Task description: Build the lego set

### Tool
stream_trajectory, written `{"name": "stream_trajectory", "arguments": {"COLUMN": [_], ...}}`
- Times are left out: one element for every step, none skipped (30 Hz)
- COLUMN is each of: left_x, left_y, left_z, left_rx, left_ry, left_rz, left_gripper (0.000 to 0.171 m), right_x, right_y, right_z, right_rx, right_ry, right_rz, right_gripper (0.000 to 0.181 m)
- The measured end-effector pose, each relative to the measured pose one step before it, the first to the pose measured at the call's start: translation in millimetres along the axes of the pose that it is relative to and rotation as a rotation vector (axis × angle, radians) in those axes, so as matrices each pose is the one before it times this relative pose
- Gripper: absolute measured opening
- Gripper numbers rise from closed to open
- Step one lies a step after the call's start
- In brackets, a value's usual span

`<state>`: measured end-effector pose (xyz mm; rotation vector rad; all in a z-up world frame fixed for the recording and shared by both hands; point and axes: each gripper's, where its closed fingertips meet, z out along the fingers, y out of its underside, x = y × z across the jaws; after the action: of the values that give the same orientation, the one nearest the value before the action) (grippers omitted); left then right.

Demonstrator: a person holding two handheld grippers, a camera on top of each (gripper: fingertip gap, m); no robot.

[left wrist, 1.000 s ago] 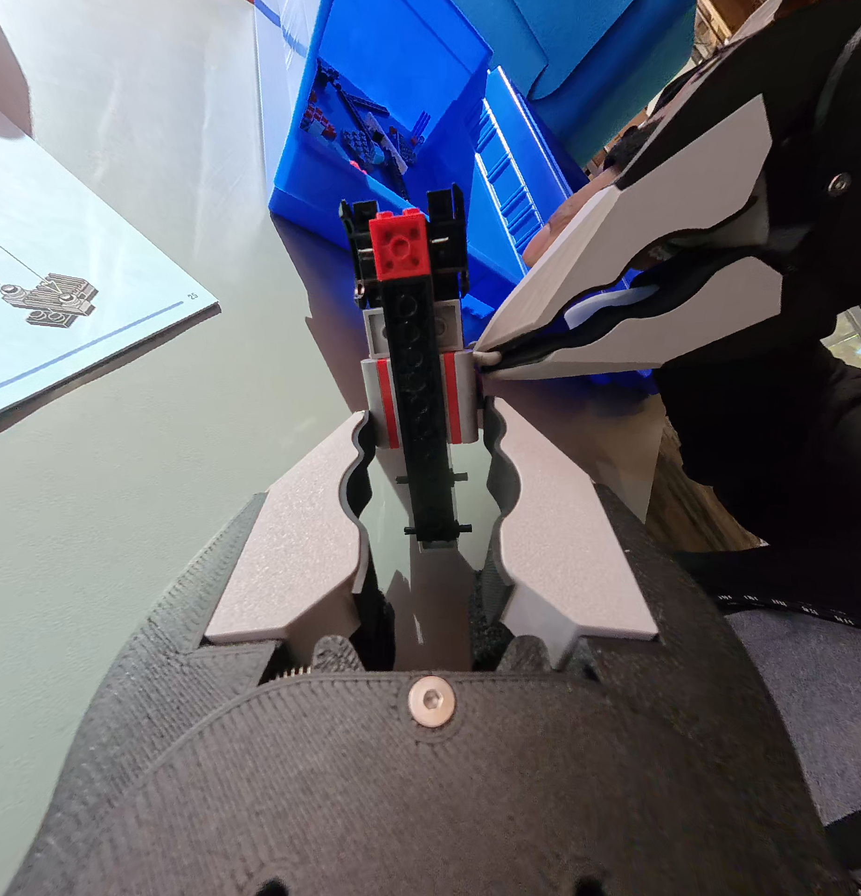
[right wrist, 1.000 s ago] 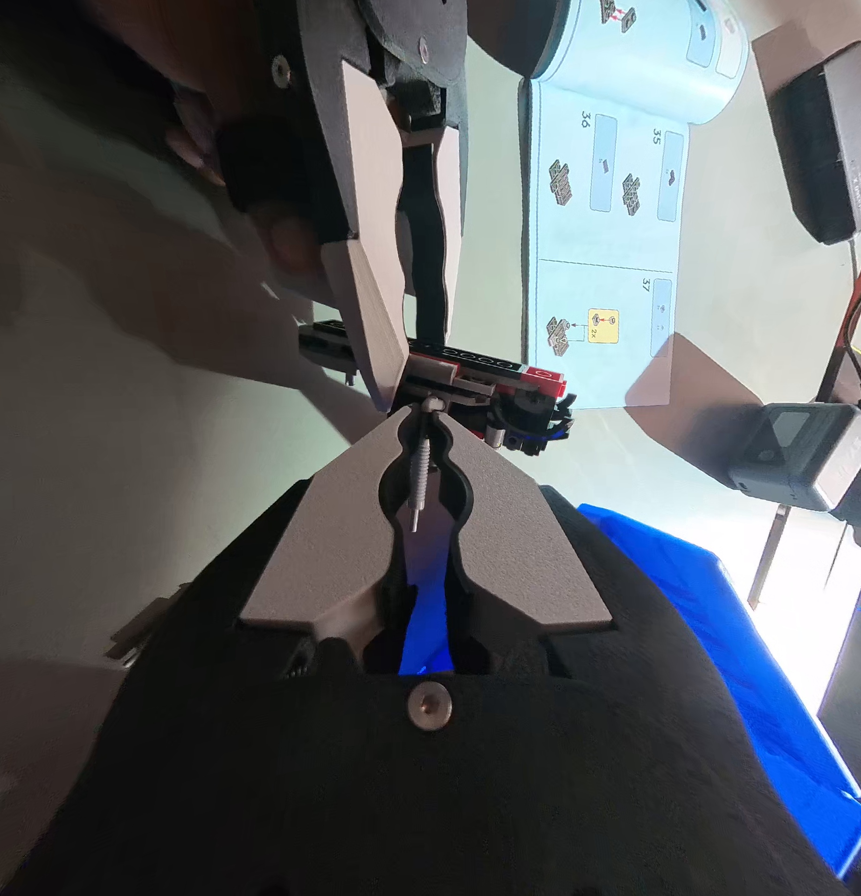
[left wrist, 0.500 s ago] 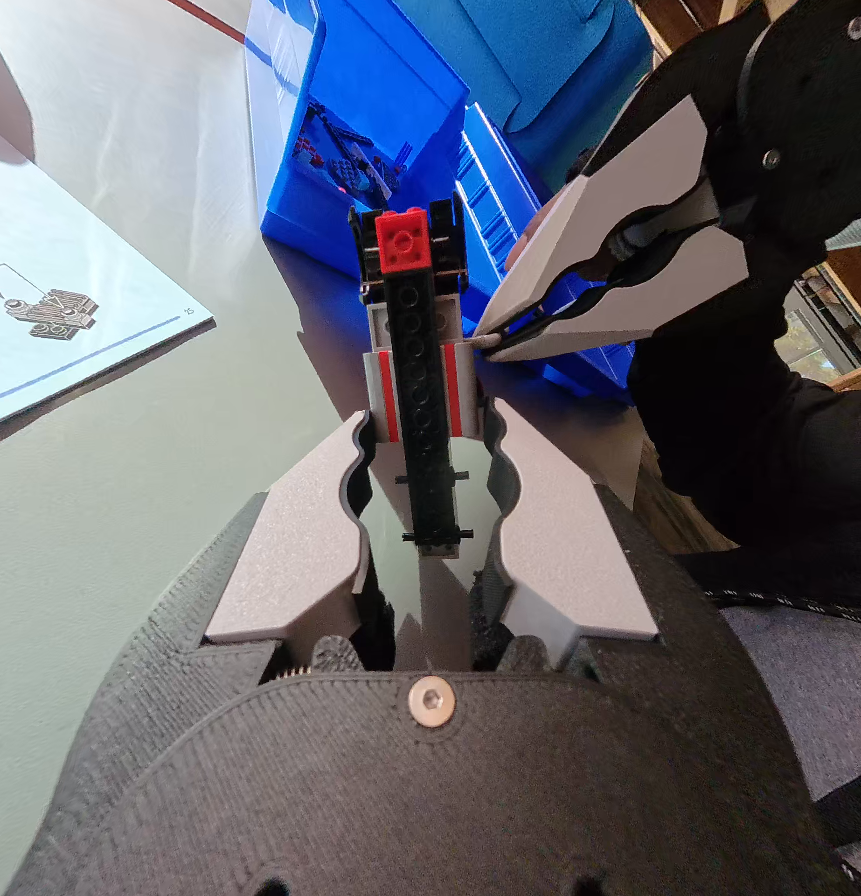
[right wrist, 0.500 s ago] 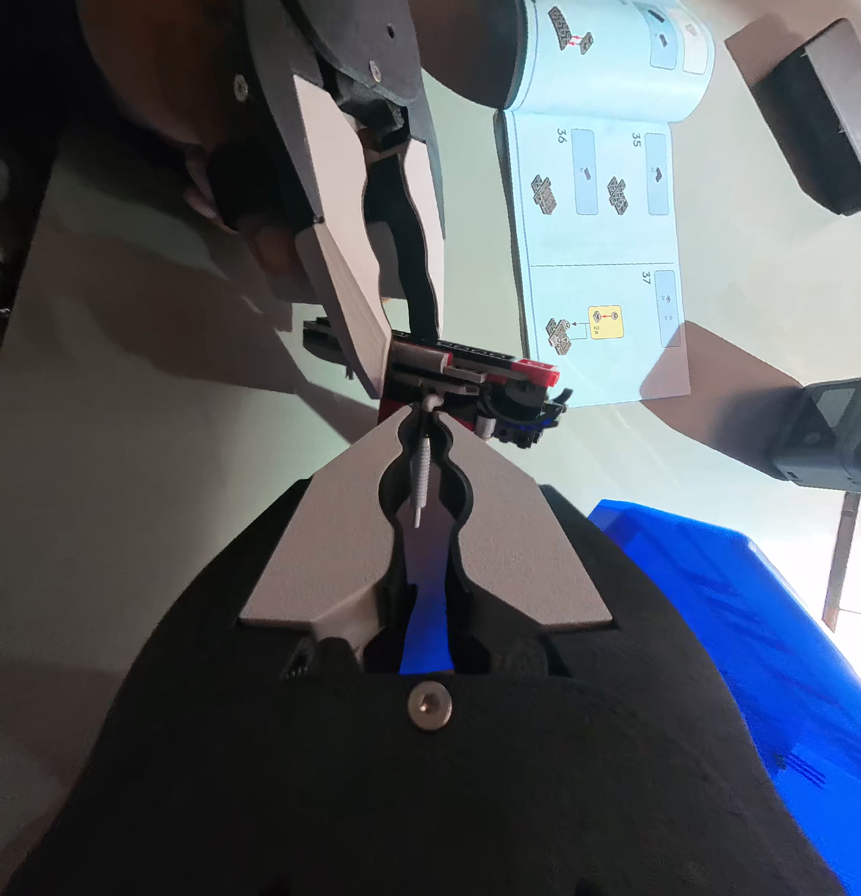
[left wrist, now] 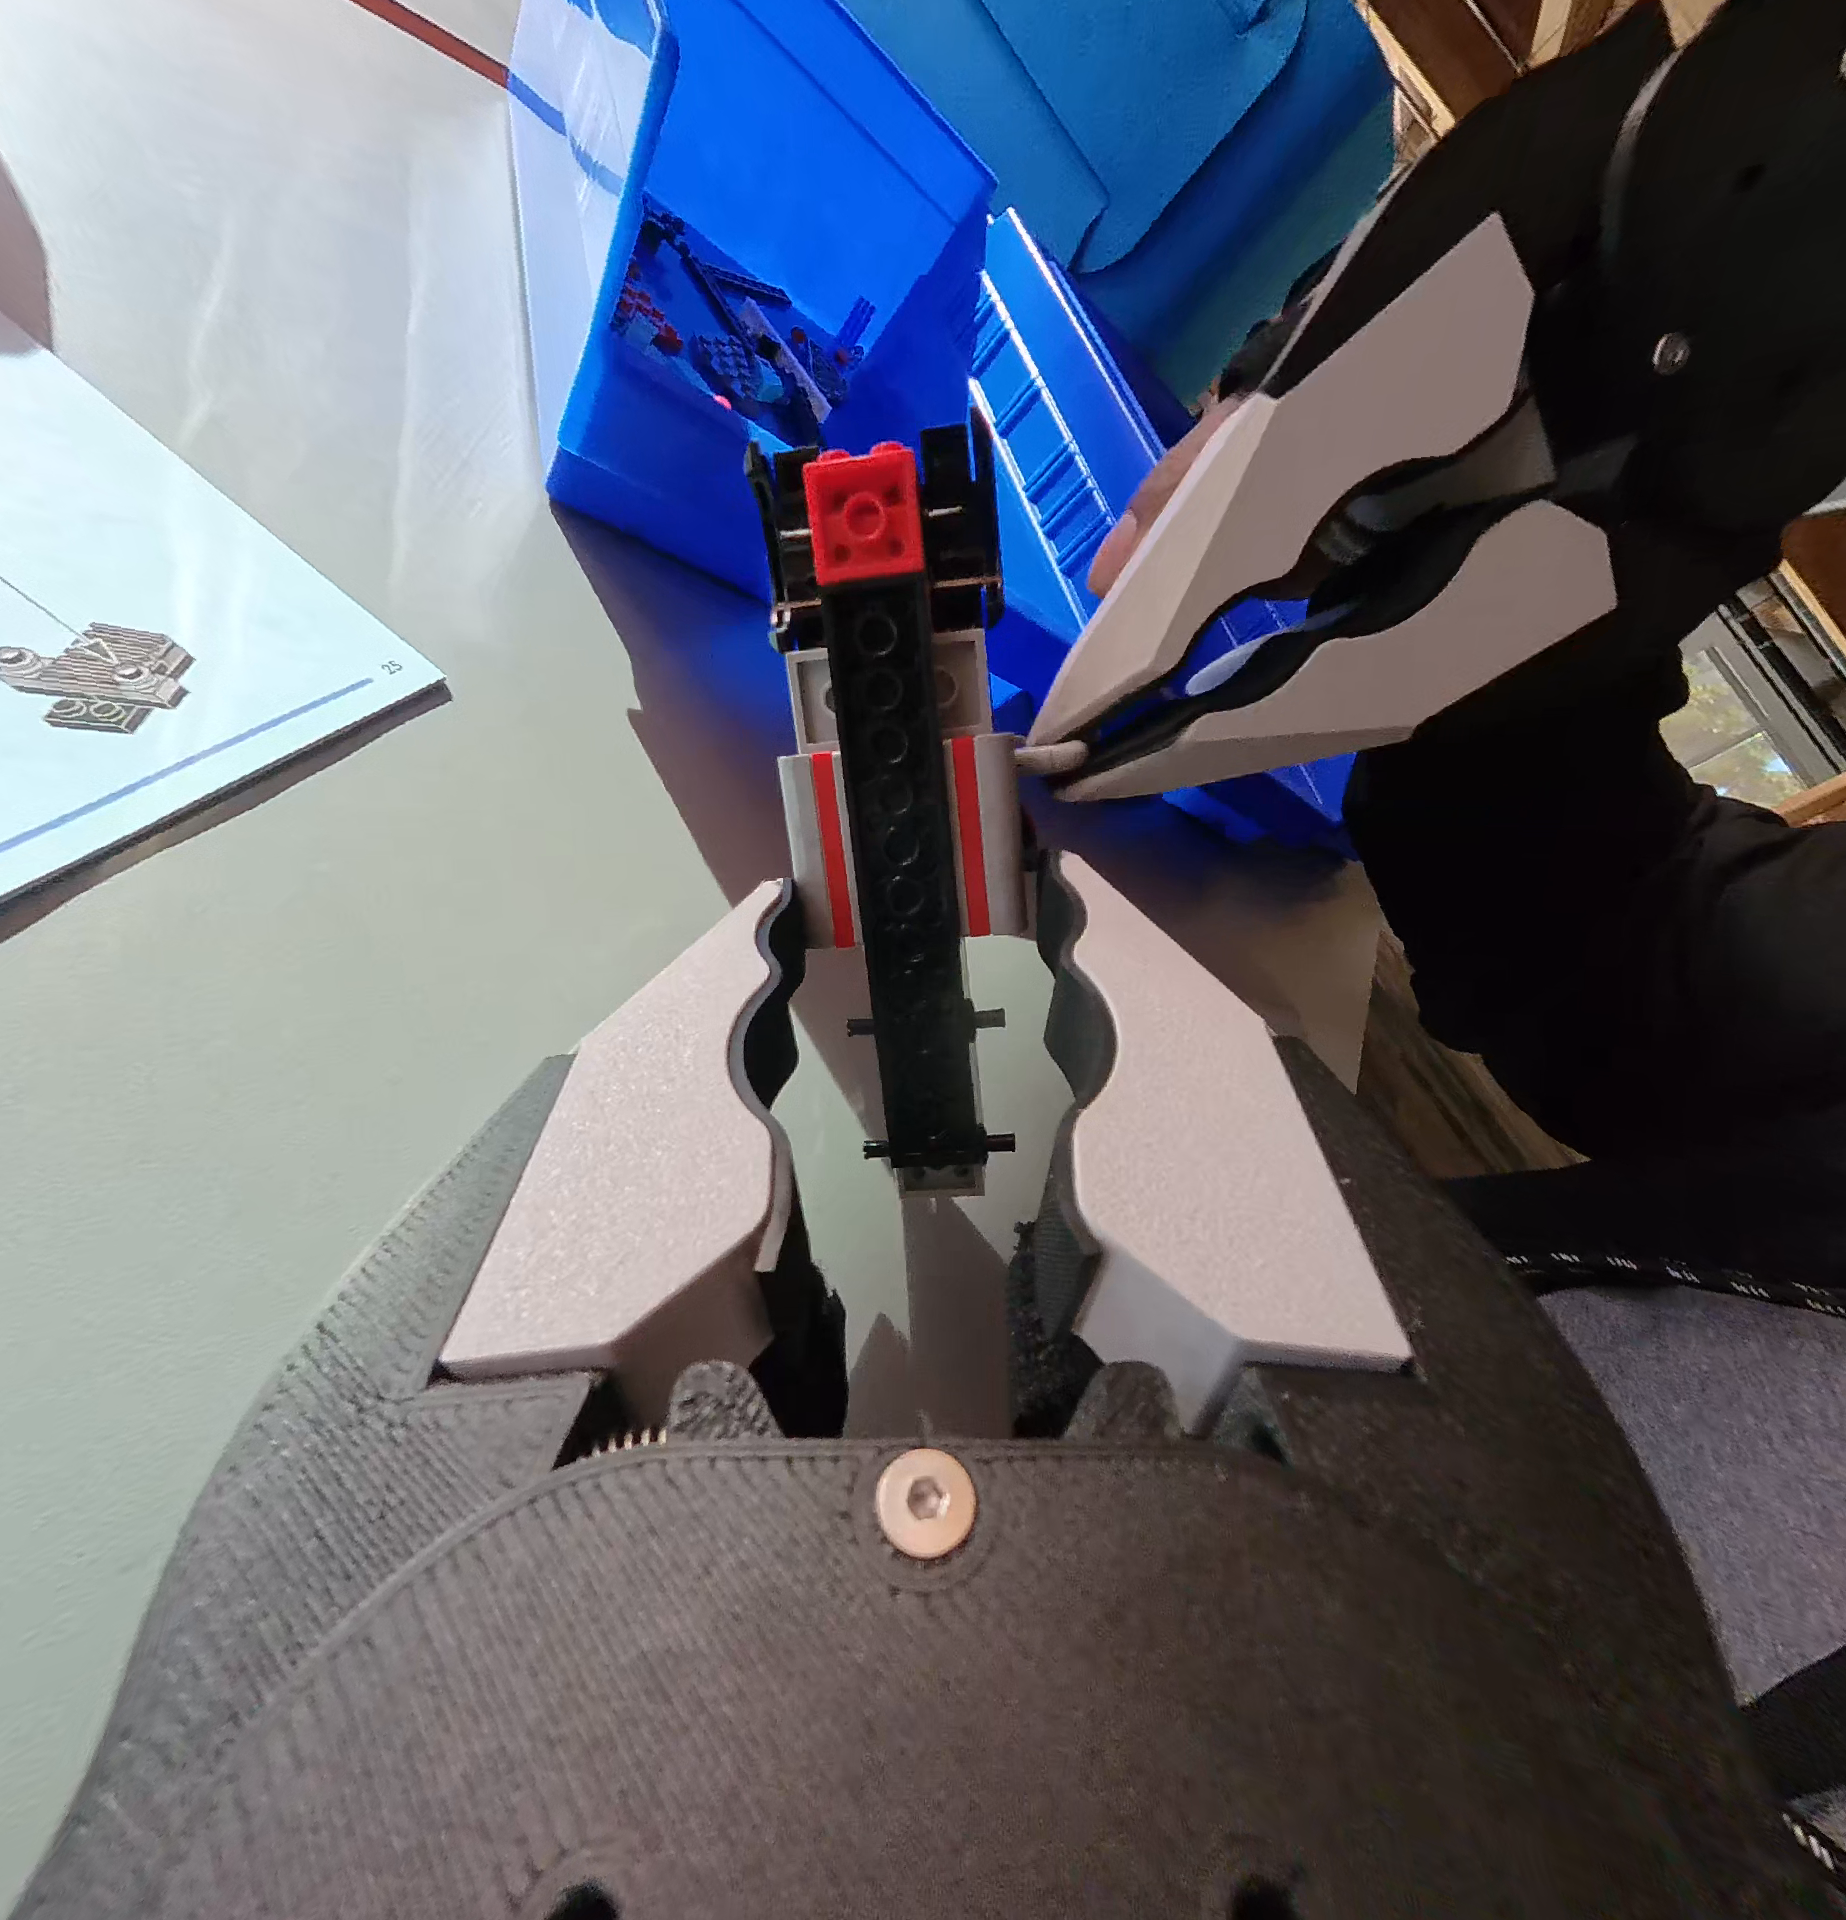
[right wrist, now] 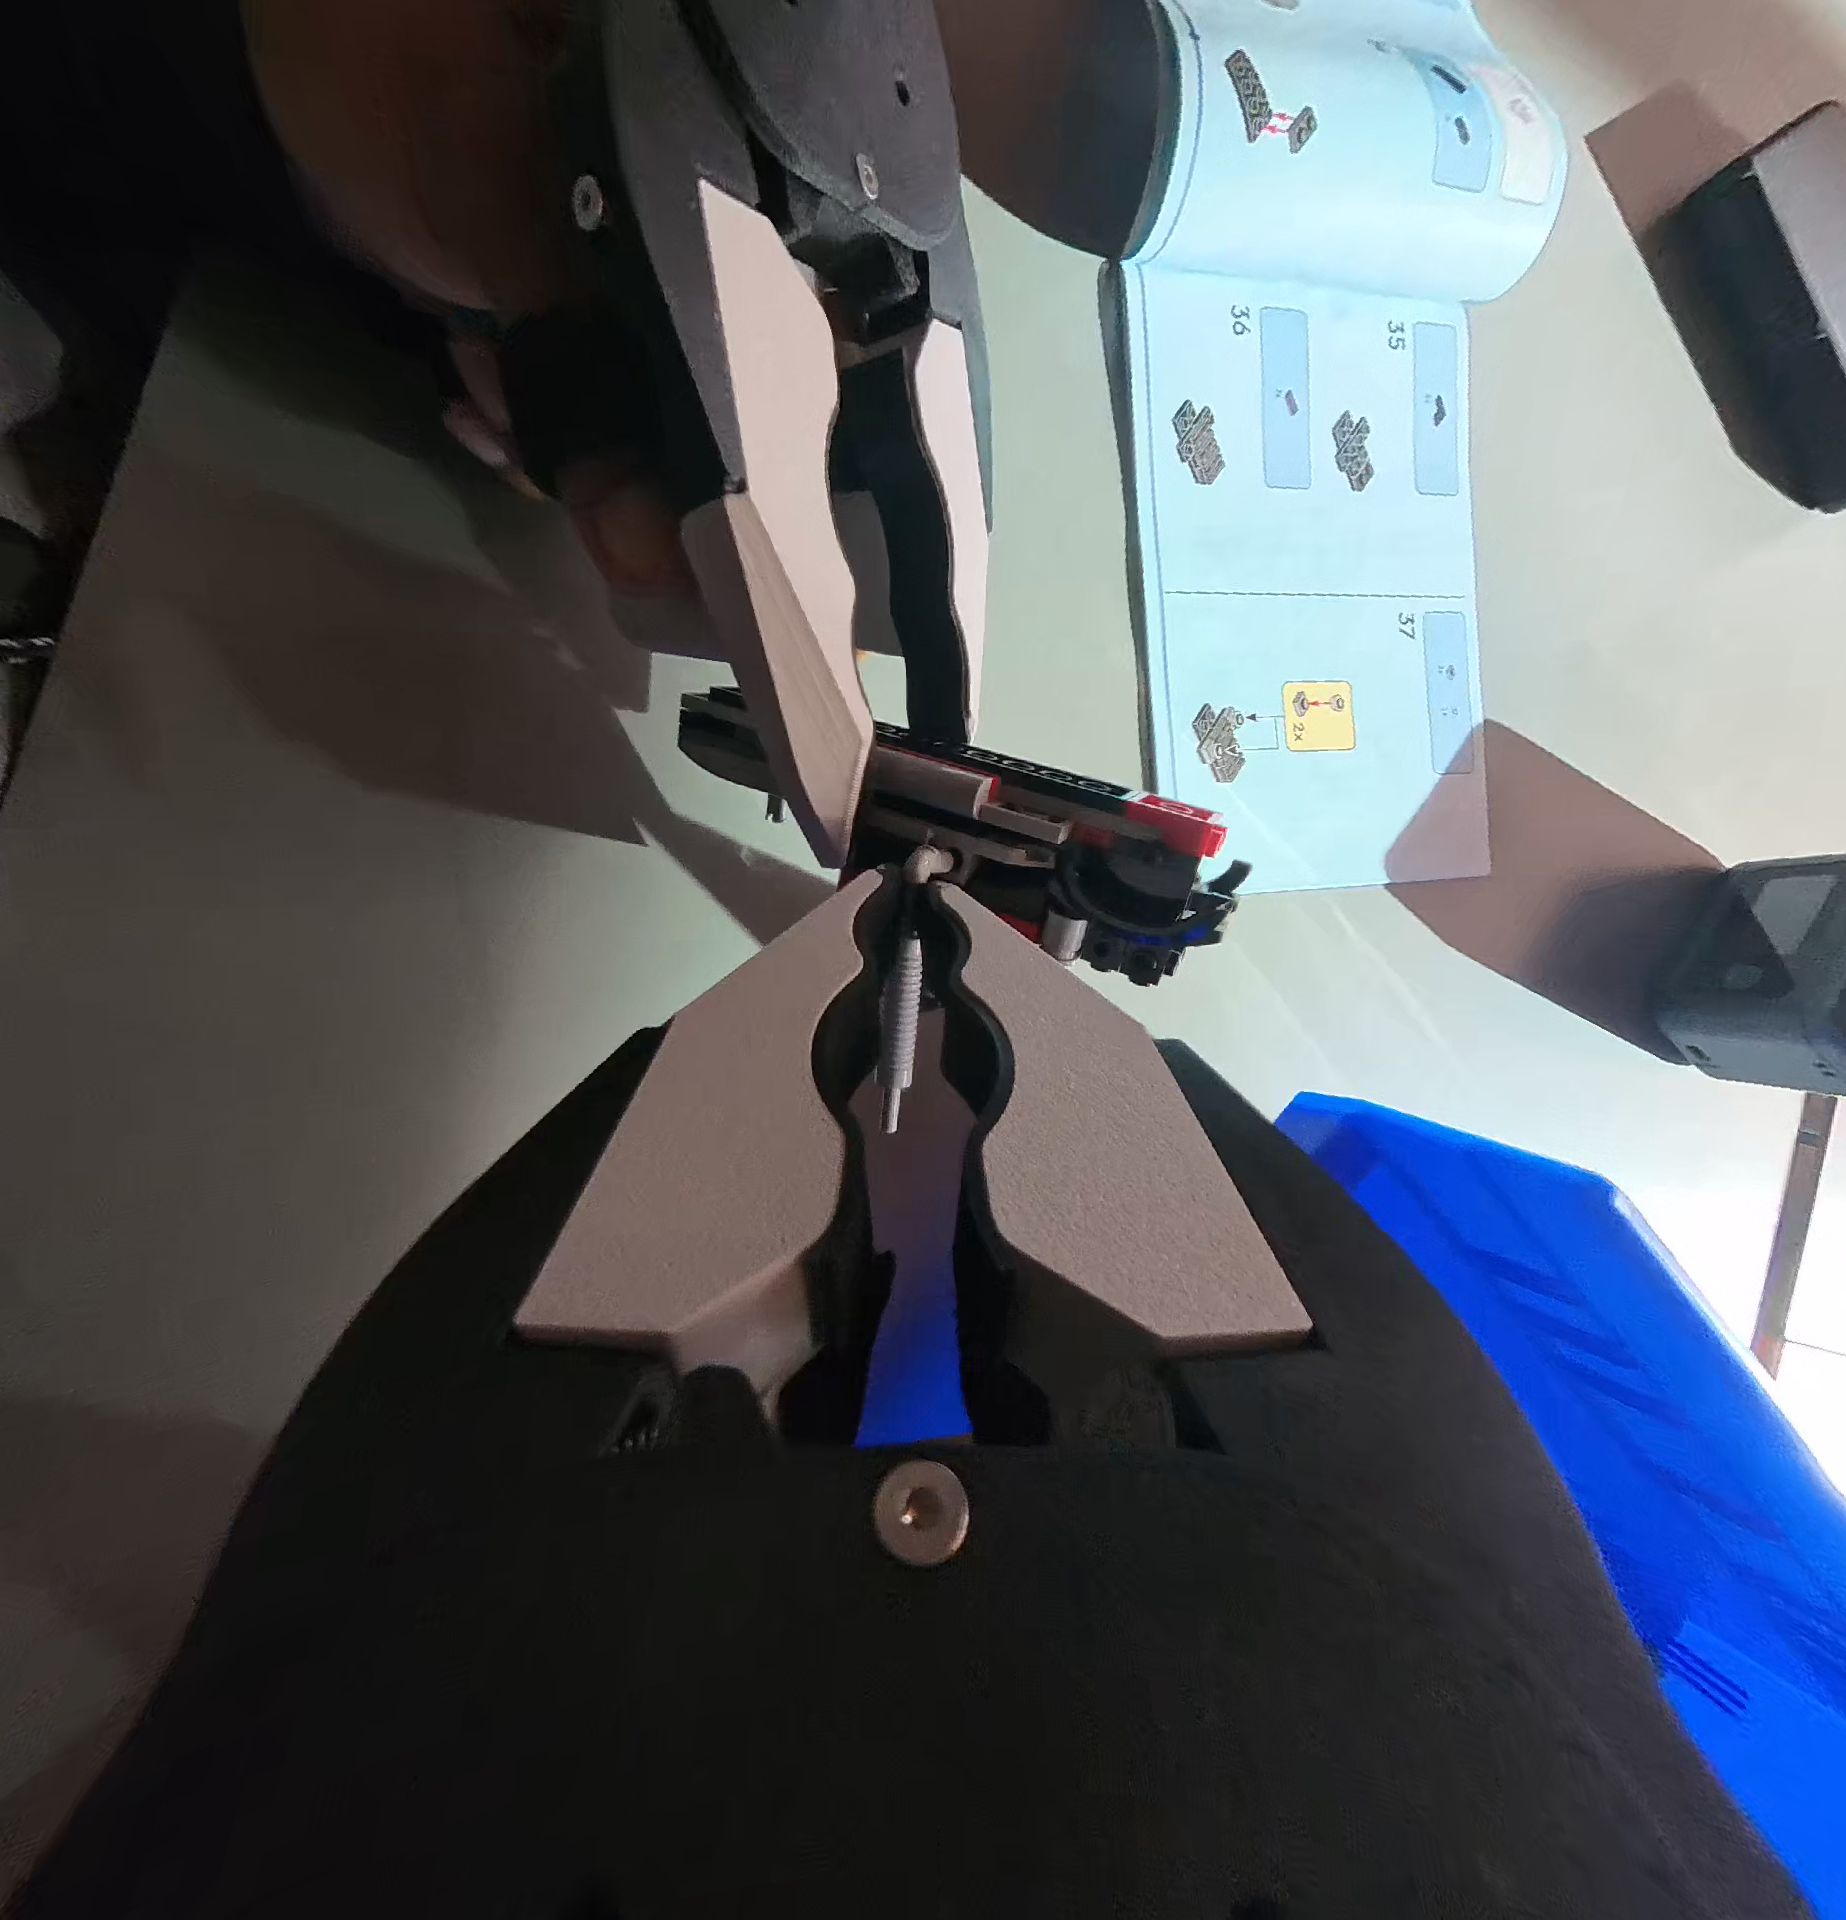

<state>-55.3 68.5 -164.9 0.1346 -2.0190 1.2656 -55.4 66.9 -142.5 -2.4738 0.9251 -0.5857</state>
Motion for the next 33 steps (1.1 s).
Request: {"name": "stream_trajectory", "arguments": {"left_x": [0.15,-0.10,-0.17,-0.12,-0.13,0.00,-0.22,-0.27,-0.48,-0.44,-0.44,-0.16,-0.12,-0.22,-0.22,-0.31,-0.60,-0.38,0.42,-0.07,-0.25,-0.26,0.02,-0.02,0.14,0.02,-0.09,-0.09,-0.01,0.00,-0.09,0.07,0.13], "left_y": [0.18,0.29,0.41,0.55,0.27,0.34,0.16,-0.12,-0.11,-0.13,-0.24,-0.22,-0.40,-0.44,-0.45,-0.25,-0.32,-0.12,0.15,-0.01,-0.31,-0.08,-0.15,-0.25,-0.08,-0.13,-0.25,-0.09,-0.15,-0.14,-0.04,-0.16,0.06], "left_z": [0.07,0.06,0.27,0.38,0.21,0.21,0.07,0.03,-0.14,0.00,-0.11,-0.19,-0.31,-0.25,-0.18,-0.14,-0.11,-0.06,0.09,-0.01,-0.13,-0.01,-0.15,-0.18,-0.08,-0.13,-0.13,-0.07,-0.12,-0.26,-0.08,-0.11,-0.16], "left_rx": [-0.00089,-0.00181,-0.00295,-0.00293,-0.00155,-0.00224,-0.00052,0.00043,0.00020,0.00021,0.00058,0.00097,0.00193,0.00205,0.00149,0.00067,0.00106,0.00028,-0.00205,0.00020,0.00155,0.00021,0.00089,0.00132,0.00050,0.00052,0.00088,0.00061,0.00068,0.00059,0.00013,-0.00030,-0.00048], "left_ry": [0.0001,-0.0012,-0.0028,-0.0041,-0.0045,-0.0029,-0.0022,-0.0011,-0.0007,-0.0010,0.0007,0.0030,0.0037,0.0039,0.0032,0.0019,0.0000,0.0008,0.0055,-0.0001,-0.0011,-0.0001,0.0013,0.0011,0.0023,0.0021,0.0009,0.0006,0.0018,0.0018,0.0021,0.0032,0.0037], "left_rz": [0.0020,0.0008,0.0018,0.0039,0.0048,0.0037,0.0010,-0.0018,-0.0040,-0.0044,-0.0052,-0.0060,-0.0068,-0.0074,-0.0072,-0.0063,-0.0059,-0.0055,-0.0024,-0.0012,-0.0013,-0.0017,-0.0013,-0.0021,-0.0023,-0.0019,-0.0020,-0.0023,-0.0023,-0.0029,-0.0037,-0.0042,-0.0056], "left_gripper": [0.046,0.046,0.046,0.046,0.046,0.046,0.046,0.046,0.046,0.046,0.046,0.046,0.046,0.046,0.046,0.046,0.046,0.046,0.046,0.046,0.046,0.046,0.046,0.046,0.046,0.046,0.046,0.046,0.046,0.046,0.046,0.046,0.046], "right_x": [-0.14,-0.38,-0.37,-0.28,-0.16,-0.28,-0.08,0.11,0.36,0.56,0.56,0.55,0.72,0.82,0.59,0.58,0.82,1.20,2.12,1.02,-1.13,-1.36,0.00,0.19,0.64,0.96,0.67,0.34,0.35,0.37,-0.06,0.12,0.46], "right_y": [-0.07,0.30,0.64,0.70,0.45,0.45,0.31,0.00,-0.14,-0.02,-0.19,-0.41,-0.64,-0.60,-0.34,-0.22,-0.08,-0.28,-0.06,0.31,0.55,-0.09,-0.10,-0.02,-0.29,0.01,0.07,-0.12,-0.14,-0.21,-0.23,-0.14,-0.11], "right_z": [-0.15,0.24,0.38,0.30,0.22,0.15,0.23,0.23,0.34,0.52,0.36,0.08,0.04,0.08,0.07,0.34,0.22,0.30,-0.06,-0.02,0.05,0.21,-0.01,-0.16,-0.22,-0.26,-0.27,-0.15,-0.04,-0.02,-0.18,-0.06,-0.11], "right_rx": [0.0017,-0.0008,-0.0048,-0.0073,-0.0071,-0.0074,-0.0059,-0.0034,-0.0018,-0.0015,0.0008,0.0033,0.0050,0.0049,0.0024,0.0004,-0.0005,-0.0005,-0.0014,-0.0028,-0.0020,0.0026,0.0033,0.0024,0.0027,0.0010,0.0001,0.0020,0.0034,0.0043,0.0056,0.0055,0.0057], "right_ry": [-0.0077,-0.0056,-0.0025,-0.0020,-0.0012,-0.0012,0.0014,0.0050,0.0080,0.0095,0.0099,0.0101,0.0114,0.0136,0.0147,0.0154,0.0175,0.0189,0.0218,0.0107,-0.0066,-0.0095,-0.0013,-0.0007,0.0020,0.0039,0.0029,0.0008,0.0005,-0.0006,-0.0021,-0.0015,-0.0008], "right_rz": [0.0099,0.0034,-0.0016,0.0005,0.0010,-0.0012,-0.0042,-0.0075,-0.0083,-0.0061,-0.0045,-0.0041,-0.0044,-0.0080,-0.0115,-0.0146,-0.0171,-0.0145,-0.0113,-0.0072,-0.0011,0.0025,0.0039,0.0030,0.0031,0.0018,0.0006,0.0021,0.0051,0.0060,0.0053,0.0053,0.0053], "right_gripper": [0.004,0.004,0.004,0.004,0.004,0.004,0.004,0.004,0.004,0.004,0.004,0.004,0.004,0.004,0.004,0.005,0.005,0.005,0.005,0.005,0.005,0.006,0.006,0.006,0.006,0.006,0.007,0.007,0.007,0.007,0.007,0.007,0.007]}}
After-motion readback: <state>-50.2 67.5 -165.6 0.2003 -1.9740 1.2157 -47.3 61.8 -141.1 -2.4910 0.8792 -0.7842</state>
